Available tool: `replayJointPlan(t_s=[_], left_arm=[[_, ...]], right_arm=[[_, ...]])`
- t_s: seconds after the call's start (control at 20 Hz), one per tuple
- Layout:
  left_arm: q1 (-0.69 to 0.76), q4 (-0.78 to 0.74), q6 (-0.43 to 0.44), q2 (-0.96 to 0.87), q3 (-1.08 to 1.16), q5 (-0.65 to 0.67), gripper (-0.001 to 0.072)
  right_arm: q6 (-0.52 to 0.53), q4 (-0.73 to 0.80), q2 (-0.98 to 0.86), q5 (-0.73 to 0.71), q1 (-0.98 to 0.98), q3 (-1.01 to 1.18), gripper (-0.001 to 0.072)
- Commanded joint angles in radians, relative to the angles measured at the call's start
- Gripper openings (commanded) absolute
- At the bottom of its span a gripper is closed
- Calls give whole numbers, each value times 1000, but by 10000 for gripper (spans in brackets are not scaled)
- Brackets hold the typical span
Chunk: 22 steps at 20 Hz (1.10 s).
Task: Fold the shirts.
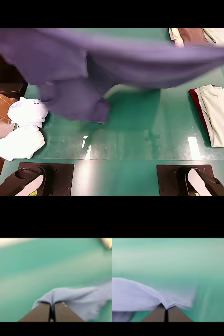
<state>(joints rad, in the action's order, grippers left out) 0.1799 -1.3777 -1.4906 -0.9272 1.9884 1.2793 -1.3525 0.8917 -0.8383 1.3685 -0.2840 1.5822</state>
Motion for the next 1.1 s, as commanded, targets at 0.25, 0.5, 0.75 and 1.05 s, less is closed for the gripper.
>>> replayJointPlan(t_s=[0.25,0.5,0.75,1.05], left_arm=[[0,-39,-82,160,215,-74,24],[0,-146,-107,83,11,30,25],[0,-149,-94,-219,-196,75,25],[-130,68,-71,-652,-223,16,26]], right_arm=[[-106,0,-148,180,-261,726,14],[-112,3,-179,182,-223,542,13],[-142,354,-364,252,108,280,13],[-148,418,-819,261,253,267,13]])
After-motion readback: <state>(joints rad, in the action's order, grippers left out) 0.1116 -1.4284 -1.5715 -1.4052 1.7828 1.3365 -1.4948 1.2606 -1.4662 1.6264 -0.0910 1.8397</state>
